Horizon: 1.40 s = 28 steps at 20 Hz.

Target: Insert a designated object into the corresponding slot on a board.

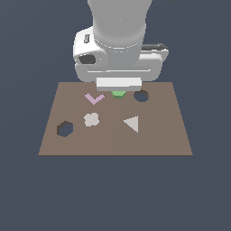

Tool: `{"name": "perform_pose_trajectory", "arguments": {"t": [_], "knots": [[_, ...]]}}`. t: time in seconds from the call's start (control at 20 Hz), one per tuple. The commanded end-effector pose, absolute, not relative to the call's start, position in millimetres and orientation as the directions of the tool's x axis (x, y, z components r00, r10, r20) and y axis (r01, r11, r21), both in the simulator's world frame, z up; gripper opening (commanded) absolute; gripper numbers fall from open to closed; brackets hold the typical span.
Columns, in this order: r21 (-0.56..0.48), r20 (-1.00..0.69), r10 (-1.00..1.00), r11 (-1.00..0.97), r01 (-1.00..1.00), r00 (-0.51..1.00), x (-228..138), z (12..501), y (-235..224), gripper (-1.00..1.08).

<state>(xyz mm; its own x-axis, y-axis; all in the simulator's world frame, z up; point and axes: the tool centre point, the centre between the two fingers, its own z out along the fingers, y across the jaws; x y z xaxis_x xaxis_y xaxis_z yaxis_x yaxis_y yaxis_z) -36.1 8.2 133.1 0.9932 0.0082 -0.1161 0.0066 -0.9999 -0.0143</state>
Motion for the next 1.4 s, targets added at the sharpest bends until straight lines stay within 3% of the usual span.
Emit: {"name": "perform_pose_trajectory", "arguments": {"t": [0.0, 0.6, 1.35], "knots": [[-0.014, -0.116, 0.008, -1.0, 0.007, 0.993, -36.1, 133.1, 8.1, 1.0], [-0.007, -0.099, -0.101, -0.995, -0.102, 0.99, -45.2, 121.0, 5.9, 1.0], [0.004, -0.035, -0.471, -0.882, -0.471, 0.881, -76.6, 76.2, 5.9, 1.0]]}}
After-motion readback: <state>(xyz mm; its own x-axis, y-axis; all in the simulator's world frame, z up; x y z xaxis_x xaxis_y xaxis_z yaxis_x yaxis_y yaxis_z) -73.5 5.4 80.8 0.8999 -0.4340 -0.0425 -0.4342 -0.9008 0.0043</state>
